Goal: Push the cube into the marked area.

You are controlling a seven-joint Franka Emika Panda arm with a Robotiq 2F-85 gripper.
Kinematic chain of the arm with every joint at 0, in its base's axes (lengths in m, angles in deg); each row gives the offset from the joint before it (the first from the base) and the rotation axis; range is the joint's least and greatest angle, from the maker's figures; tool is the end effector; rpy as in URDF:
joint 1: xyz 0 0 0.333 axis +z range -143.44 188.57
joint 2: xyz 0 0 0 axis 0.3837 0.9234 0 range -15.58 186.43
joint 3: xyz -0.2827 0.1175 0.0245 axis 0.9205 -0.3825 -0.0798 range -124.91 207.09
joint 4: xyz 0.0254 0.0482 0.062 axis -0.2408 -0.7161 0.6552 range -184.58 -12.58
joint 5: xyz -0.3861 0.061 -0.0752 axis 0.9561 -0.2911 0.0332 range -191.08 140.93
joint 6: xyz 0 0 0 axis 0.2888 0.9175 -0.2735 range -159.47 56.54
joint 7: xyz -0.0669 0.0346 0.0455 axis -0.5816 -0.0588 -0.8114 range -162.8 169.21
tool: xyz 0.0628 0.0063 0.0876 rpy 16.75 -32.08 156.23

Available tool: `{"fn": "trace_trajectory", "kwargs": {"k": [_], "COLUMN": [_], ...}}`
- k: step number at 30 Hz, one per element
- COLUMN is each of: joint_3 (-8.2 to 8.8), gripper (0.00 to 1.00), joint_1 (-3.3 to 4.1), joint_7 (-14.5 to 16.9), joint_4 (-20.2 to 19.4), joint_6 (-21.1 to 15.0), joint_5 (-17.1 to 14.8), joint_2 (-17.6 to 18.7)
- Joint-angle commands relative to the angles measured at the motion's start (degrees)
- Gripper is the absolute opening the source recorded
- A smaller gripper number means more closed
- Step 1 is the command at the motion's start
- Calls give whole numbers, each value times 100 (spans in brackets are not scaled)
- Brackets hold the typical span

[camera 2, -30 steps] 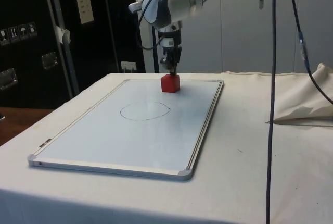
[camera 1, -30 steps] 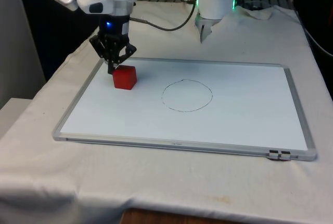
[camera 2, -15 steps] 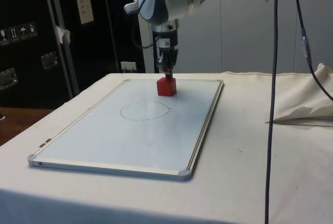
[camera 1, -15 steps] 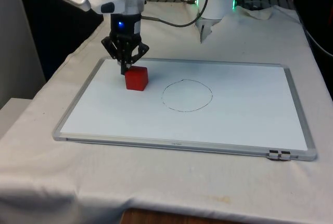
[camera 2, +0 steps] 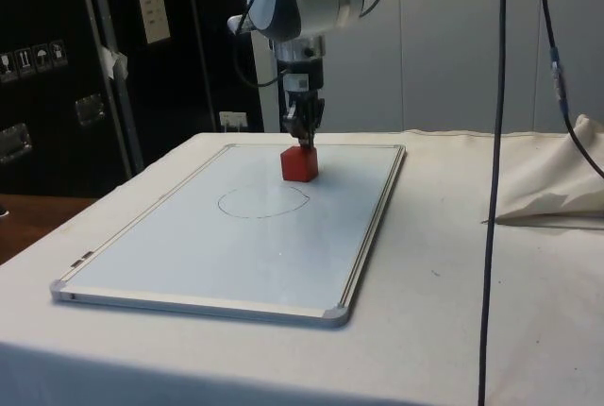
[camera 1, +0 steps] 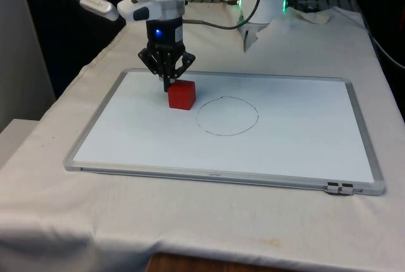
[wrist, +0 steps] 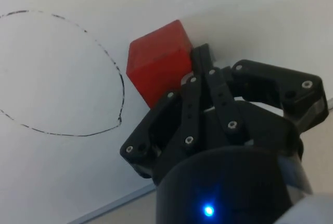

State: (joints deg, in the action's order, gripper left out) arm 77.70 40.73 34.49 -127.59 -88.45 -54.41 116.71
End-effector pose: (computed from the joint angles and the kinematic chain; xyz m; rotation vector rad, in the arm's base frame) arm 0.5552 -0.1901 0.1992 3.1054 -0.1794 0.0603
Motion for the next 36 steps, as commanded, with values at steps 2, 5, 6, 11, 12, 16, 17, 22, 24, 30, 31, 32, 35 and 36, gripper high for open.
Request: {"fn": "trace_trajectory", "kwargs": {"k": [2,5,6,11,12,16,17,22,24,30,31,32,35,36], "joint_3": [-6,-57,-63,-74,-29,-92,-109,-155,-178,-252,-258,-264,-286,-298], "gripper": [0,0,0,0,0,0,0,0,0,0,0,0,0,0], "joint_1": [0,-29,-29,-29,0,-34,-40,-57,-63,-86,-92,-69,-34,-23], "joint_7": [11,97,103,120,63,143,155,241,258,286,281,252,218,195], "joint_4": [-6,-74,-86,-132,-86,-160,-155,-120,-74,143,201,315,481,527], "joint_6": [29,132,166,355,350,481,539,653,710,848,877,905,928,928], "joint_5": [-34,-166,-189,-304,-229,-401,-453,-647,-722,-894,-917,-963,-1026,-1037], "joint_2": [-6,-103,-115,-172,-109,-201,-201,-172,-149,0,46,132,258,292]}}
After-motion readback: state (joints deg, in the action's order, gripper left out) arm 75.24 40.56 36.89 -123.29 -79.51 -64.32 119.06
